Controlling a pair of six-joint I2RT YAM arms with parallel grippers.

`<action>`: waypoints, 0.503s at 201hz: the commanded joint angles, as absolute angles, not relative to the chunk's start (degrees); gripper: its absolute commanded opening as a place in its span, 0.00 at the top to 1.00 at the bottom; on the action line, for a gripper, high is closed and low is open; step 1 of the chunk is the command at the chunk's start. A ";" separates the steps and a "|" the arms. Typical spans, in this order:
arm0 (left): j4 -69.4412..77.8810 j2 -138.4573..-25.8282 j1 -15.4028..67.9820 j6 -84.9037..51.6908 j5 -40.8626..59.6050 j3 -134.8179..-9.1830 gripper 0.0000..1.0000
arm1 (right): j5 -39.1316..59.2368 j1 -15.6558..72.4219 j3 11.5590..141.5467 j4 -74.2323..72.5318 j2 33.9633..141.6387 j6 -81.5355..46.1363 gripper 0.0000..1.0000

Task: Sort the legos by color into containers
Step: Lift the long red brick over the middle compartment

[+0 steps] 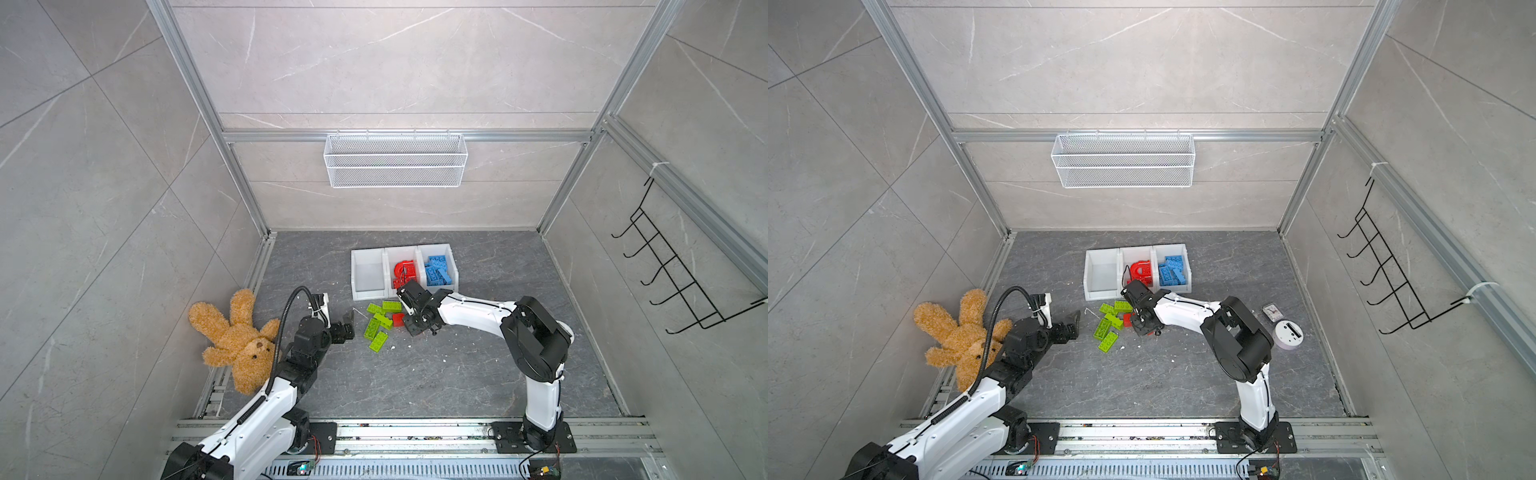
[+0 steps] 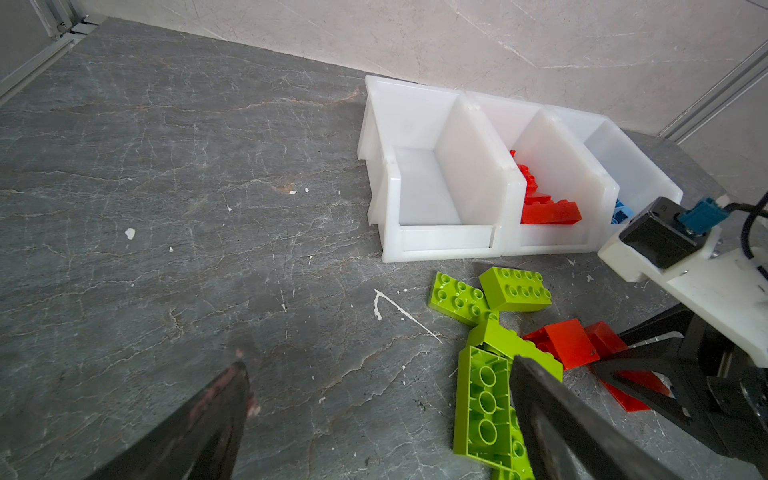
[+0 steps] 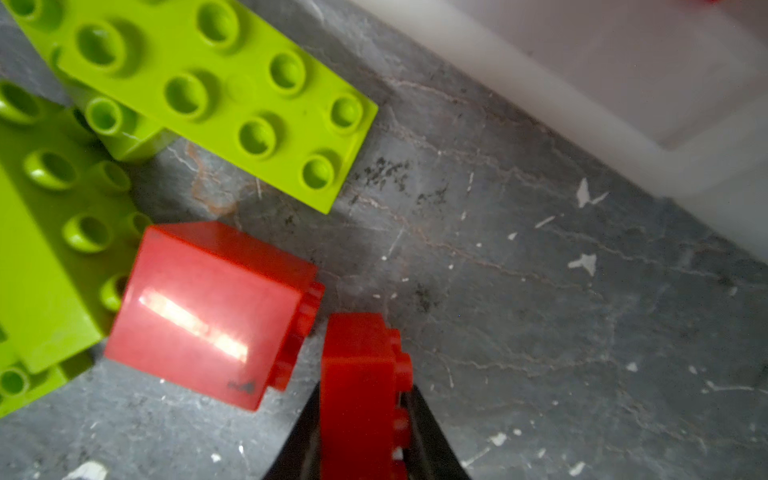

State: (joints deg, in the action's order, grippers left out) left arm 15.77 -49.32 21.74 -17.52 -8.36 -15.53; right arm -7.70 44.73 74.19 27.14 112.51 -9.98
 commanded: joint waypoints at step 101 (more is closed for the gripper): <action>17.75 -48.67 21.52 -16.70 -7.31 -17.59 0.01 | -1.65 38.47 87.19 21.97 112.92 -12.19 0.83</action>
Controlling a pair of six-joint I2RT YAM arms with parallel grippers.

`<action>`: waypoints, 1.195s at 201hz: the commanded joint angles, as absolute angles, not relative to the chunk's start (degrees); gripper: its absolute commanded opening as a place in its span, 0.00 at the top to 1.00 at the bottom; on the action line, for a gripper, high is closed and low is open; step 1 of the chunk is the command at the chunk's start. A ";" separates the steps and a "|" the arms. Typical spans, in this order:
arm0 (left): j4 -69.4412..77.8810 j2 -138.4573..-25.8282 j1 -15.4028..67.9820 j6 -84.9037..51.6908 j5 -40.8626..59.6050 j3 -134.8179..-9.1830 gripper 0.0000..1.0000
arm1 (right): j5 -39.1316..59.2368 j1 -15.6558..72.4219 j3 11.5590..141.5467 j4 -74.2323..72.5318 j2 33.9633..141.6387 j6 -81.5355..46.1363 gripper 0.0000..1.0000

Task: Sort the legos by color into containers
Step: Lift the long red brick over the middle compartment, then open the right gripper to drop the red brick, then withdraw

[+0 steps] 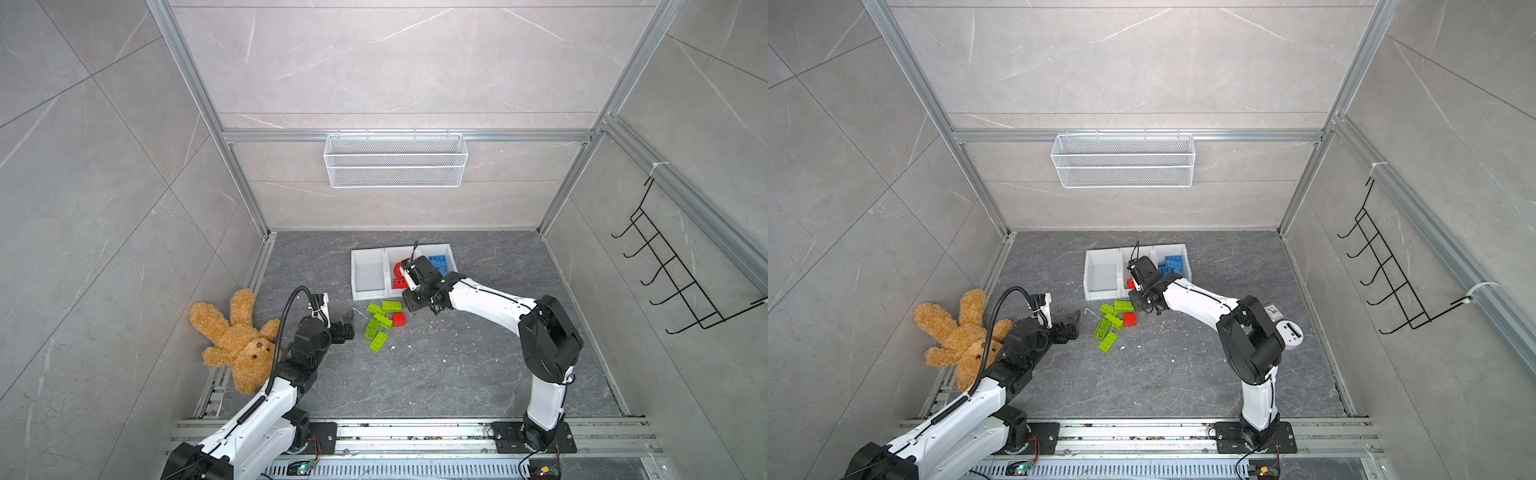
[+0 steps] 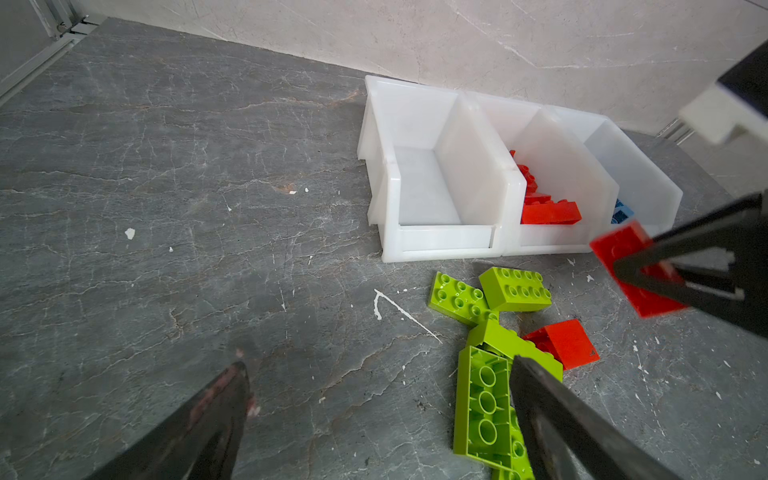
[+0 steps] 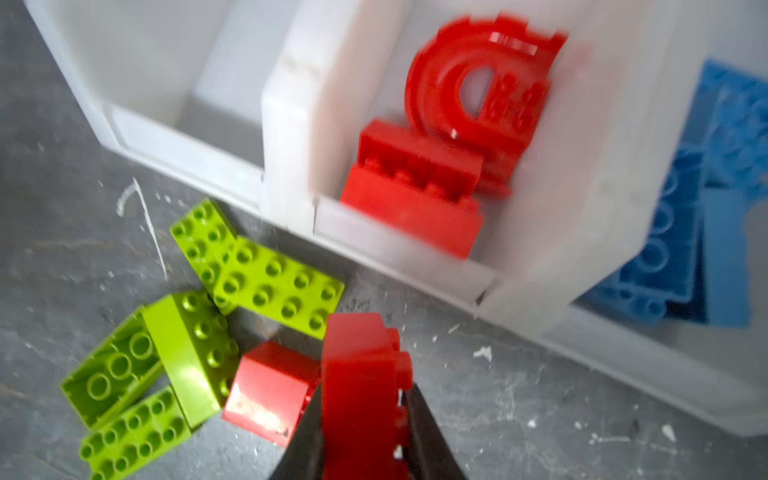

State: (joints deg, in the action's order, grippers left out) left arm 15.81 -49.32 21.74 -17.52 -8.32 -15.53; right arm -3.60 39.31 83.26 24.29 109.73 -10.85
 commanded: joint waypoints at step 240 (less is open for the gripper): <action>19.00 -49.56 21.53 -17.26 -5.53 -17.62 0.01 | 4.55 35.63 95.34 18.60 117.62 -15.56 0.47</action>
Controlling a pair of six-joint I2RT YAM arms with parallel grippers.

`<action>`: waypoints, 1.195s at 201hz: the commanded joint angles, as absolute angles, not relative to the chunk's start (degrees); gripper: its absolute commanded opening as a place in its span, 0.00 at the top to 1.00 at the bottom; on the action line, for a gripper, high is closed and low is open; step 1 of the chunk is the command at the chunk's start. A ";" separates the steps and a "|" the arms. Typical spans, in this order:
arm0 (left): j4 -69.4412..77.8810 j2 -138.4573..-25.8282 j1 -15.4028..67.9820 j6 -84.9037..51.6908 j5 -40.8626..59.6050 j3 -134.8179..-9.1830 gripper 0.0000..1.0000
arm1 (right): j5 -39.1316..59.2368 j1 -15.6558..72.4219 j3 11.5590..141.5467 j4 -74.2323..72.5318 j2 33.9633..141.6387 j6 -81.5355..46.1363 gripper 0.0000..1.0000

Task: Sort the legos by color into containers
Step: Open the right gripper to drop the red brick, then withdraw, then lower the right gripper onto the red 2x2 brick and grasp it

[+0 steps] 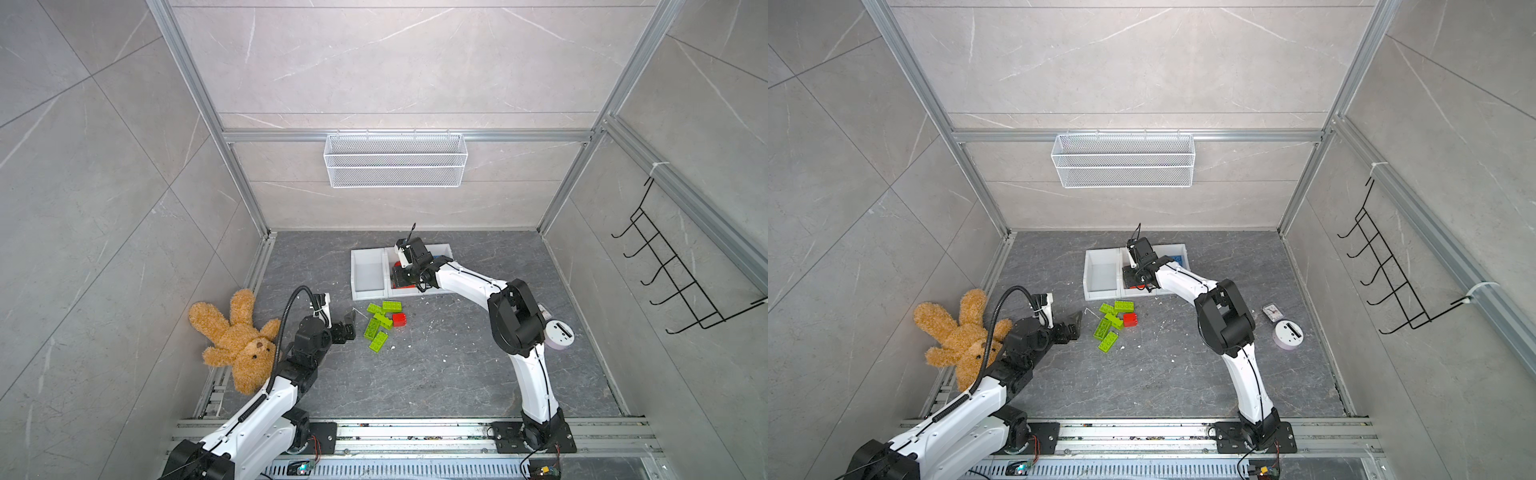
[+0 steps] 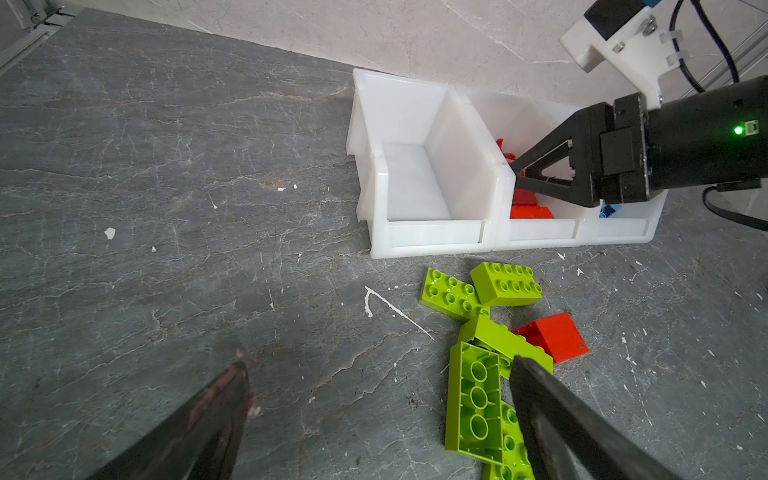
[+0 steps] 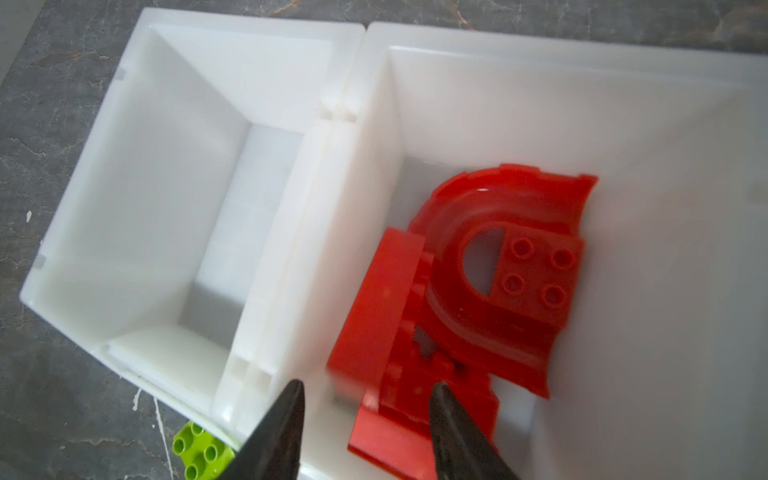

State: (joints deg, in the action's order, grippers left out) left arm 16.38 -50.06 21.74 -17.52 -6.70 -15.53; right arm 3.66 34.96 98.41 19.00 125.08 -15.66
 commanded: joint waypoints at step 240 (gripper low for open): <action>18.39 -48.63 21.51 -16.97 -5.99 -17.46 0.01 | -0.32 45.04 72.66 11.89 112.19 -22.41 0.39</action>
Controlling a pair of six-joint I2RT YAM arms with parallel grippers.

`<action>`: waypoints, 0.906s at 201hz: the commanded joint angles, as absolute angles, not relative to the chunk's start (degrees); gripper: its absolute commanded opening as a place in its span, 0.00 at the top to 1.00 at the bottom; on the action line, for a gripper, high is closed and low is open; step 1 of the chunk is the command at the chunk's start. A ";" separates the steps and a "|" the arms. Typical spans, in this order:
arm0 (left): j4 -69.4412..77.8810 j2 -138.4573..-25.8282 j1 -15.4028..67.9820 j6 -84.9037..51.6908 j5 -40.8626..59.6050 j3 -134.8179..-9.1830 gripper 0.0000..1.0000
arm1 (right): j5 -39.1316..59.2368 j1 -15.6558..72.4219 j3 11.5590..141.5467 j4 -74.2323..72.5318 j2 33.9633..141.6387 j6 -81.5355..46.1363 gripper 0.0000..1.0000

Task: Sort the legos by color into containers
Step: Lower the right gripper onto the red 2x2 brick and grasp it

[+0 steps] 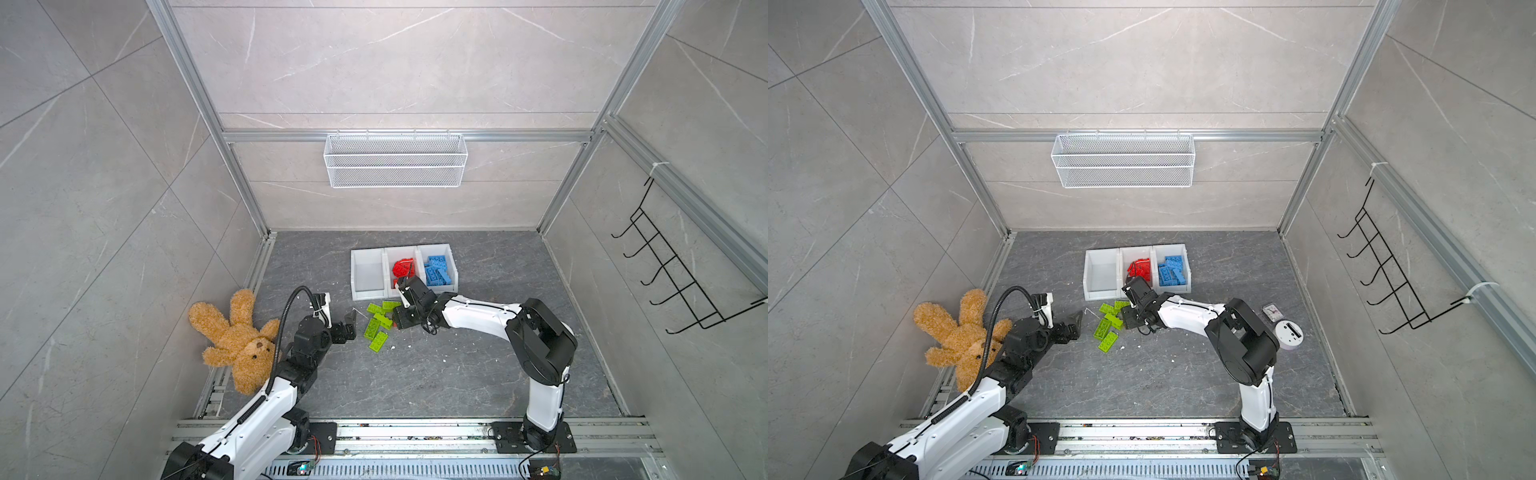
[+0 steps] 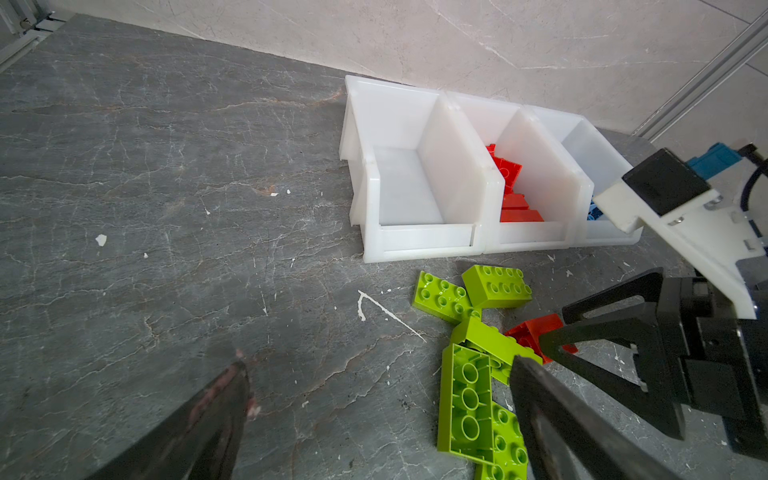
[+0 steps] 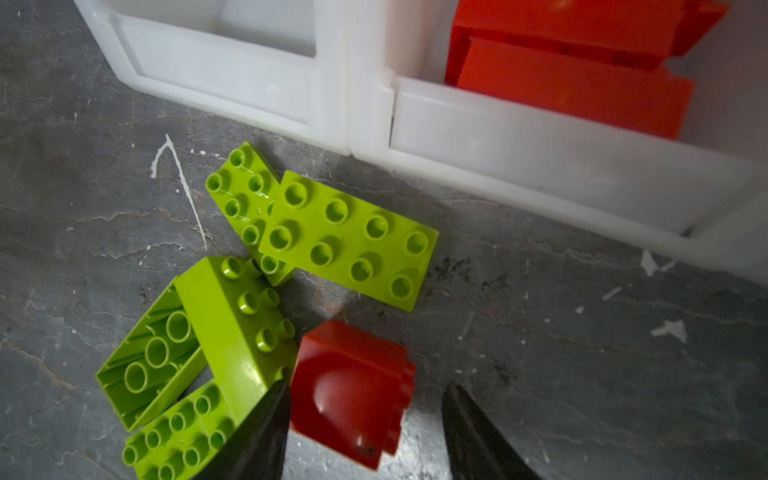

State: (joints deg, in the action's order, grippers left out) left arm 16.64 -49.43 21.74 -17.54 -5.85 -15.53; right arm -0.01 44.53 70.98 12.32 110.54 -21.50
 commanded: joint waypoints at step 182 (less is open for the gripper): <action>18.31 -48.66 21.53 -16.74 -6.37 -17.43 0.01 | -8.28 46.25 74.44 18.61 113.34 -21.09 0.46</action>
